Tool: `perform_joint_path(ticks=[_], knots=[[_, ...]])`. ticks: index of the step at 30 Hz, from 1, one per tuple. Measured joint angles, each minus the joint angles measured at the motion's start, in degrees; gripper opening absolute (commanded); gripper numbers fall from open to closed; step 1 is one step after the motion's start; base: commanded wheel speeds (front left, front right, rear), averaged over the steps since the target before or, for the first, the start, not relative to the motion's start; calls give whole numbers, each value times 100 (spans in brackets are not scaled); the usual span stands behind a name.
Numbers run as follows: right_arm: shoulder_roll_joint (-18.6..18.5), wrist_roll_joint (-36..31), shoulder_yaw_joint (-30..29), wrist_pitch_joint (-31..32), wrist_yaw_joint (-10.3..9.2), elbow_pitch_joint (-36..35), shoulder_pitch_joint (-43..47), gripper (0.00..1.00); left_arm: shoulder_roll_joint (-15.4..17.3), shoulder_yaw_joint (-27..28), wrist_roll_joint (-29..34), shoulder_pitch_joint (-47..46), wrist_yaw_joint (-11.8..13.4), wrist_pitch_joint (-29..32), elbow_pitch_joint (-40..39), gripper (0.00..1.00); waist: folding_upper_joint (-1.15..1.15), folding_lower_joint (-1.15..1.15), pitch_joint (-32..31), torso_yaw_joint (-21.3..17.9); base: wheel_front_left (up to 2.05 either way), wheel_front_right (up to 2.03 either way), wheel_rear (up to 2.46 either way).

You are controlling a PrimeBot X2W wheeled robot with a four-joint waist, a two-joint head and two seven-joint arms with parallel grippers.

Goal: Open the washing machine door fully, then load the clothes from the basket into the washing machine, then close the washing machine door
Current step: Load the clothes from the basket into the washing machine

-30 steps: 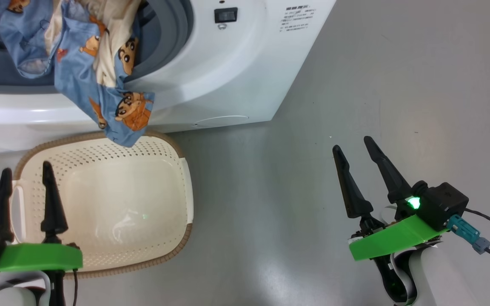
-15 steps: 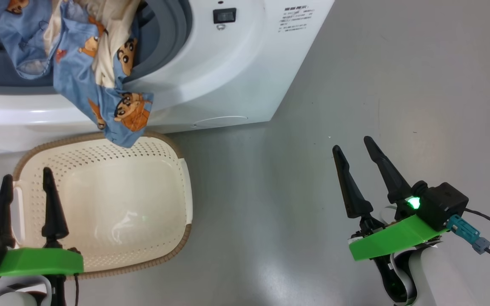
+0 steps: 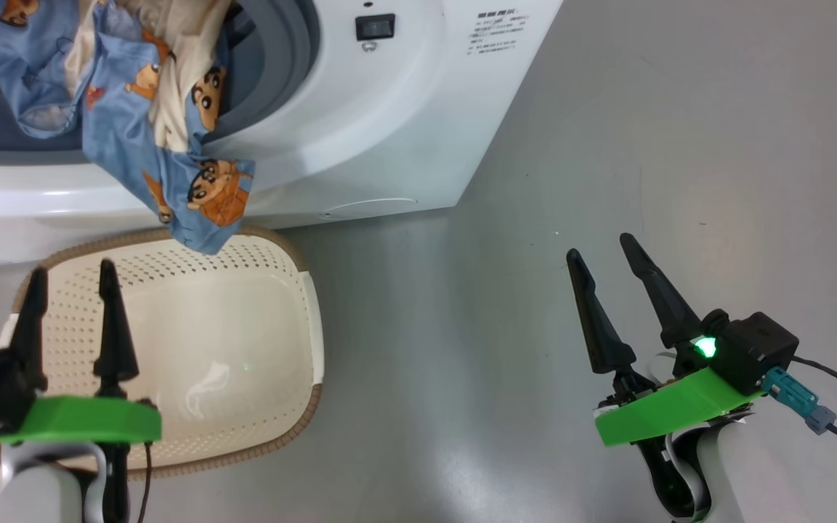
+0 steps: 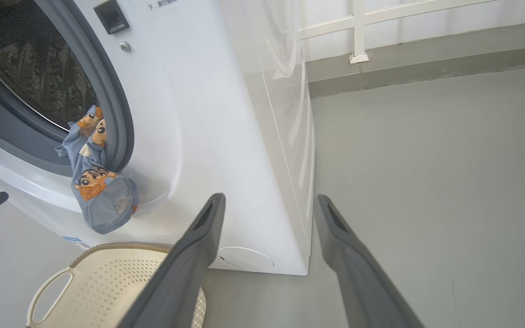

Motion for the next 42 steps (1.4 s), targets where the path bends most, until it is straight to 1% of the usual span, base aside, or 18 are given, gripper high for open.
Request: perform_joint_path(ticks=[7,16,22,28,34,42], knots=[[0,16,44,0,0,4,-2,100,0,-157,69,-429,-97,-1,191,100,0,0,13,-63,0,0,0],[1,66,66,0,0,-1,-2,100,46,-232,76,-787,-151,0,569,100,0,0,55,-195,0,0,0],[1,76,78,0,0,-2,-3,100,214,-264,51,-1372,-245,69,926,100,0,0,140,-263,0,0,0],[2,114,124,0,0,2,-9,100,393,-298,45,-1864,-270,236,1117,100,0,0,193,-309,0,0,0],[2,116,125,0,0,4,-13,100,435,-387,-42,-2018,-294,749,1338,100,0,0,226,-350,0,0,0],[2,159,137,0,0,15,-13,100,438,-411,-285,-2058,-304,1471,1379,100,0,0,227,-343,0,0,0]])
